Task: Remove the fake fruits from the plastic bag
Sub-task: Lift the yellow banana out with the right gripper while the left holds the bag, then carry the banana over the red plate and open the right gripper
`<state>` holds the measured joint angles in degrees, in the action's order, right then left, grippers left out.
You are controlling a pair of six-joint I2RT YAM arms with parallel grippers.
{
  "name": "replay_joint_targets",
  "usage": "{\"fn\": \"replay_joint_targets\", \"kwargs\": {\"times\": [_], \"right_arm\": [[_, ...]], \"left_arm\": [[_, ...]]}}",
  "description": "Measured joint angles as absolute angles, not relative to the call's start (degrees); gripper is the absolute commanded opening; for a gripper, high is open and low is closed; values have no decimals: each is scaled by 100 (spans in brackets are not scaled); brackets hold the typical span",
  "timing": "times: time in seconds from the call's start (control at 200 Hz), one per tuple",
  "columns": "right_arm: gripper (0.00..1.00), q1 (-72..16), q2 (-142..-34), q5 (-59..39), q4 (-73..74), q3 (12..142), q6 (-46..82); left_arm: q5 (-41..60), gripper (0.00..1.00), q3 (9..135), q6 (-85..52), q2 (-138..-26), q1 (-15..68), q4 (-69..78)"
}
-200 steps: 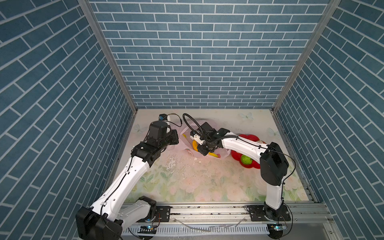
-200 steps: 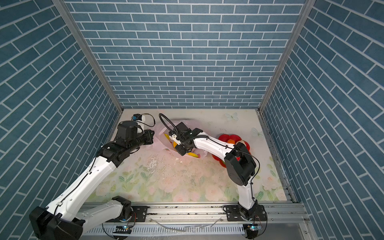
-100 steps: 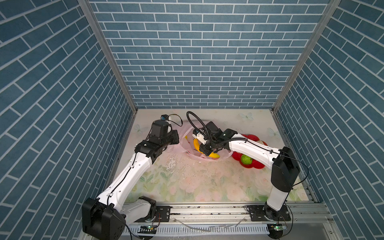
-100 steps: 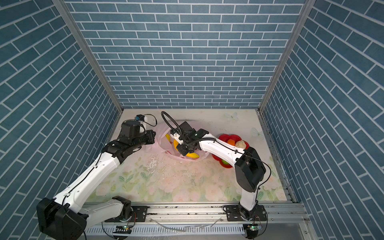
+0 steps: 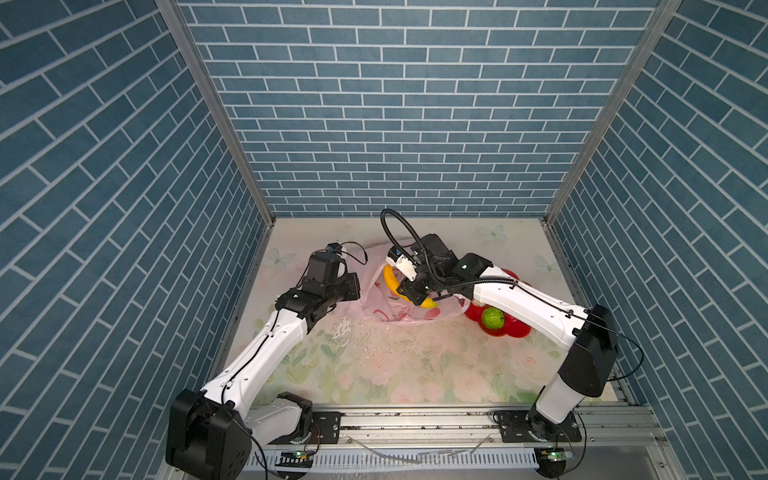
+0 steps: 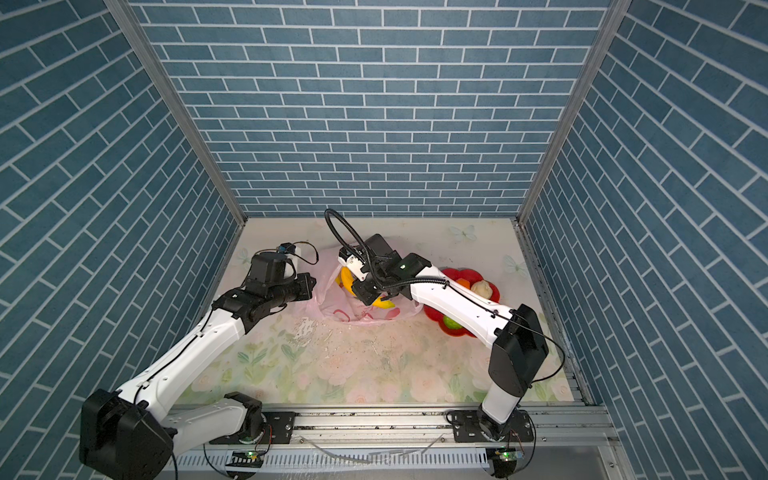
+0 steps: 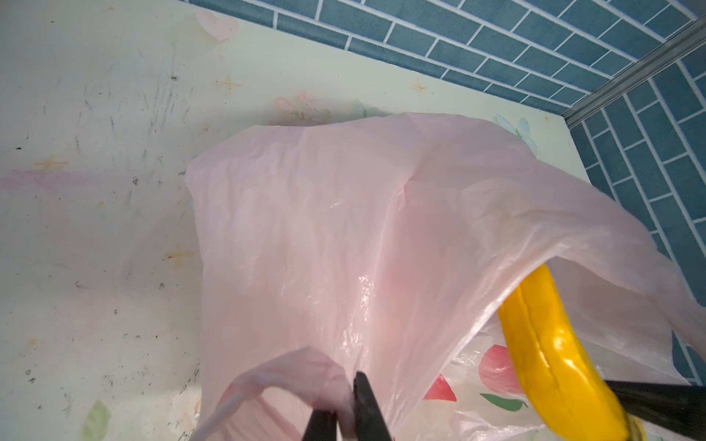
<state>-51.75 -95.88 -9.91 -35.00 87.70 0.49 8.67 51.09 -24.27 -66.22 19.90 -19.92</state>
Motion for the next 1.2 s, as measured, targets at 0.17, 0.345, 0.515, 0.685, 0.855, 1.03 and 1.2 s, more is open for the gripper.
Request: {"fn": "replay_joint_targets", "kwargs": {"times": [0.17,0.345,0.515,0.685,0.855,1.03,1.2], "right_arm": [[0,-5179,-9301,-1295,-3514,8770,215],[0,-5196,-8833,-1636,-3514,8770,388],[0,-5207,-8420,-1909,-3514,8770,519],[0,-5212,-8134,-1800,-3540,8768,574],[0,-4989,-7815,-1247,-3680,8768,576],[0,-4300,-7649,-491,-4045,8908,576],[0,-3527,-7649,49,-4377,9026,598]], "left_arm": [[864,12,5109,-2425,-6611,1990,-1898],[862,12,5109,-2453,-6611,1990,-1828],[860,12,5116,-2486,-6619,1990,-1774],[897,12,5151,-2534,-6698,1990,-1691],[930,12,5146,-2637,-6674,2029,-1664],[930,12,5050,-2657,-6525,2067,-1686],[926,12,4904,-2657,-6370,2071,-1732]]}}
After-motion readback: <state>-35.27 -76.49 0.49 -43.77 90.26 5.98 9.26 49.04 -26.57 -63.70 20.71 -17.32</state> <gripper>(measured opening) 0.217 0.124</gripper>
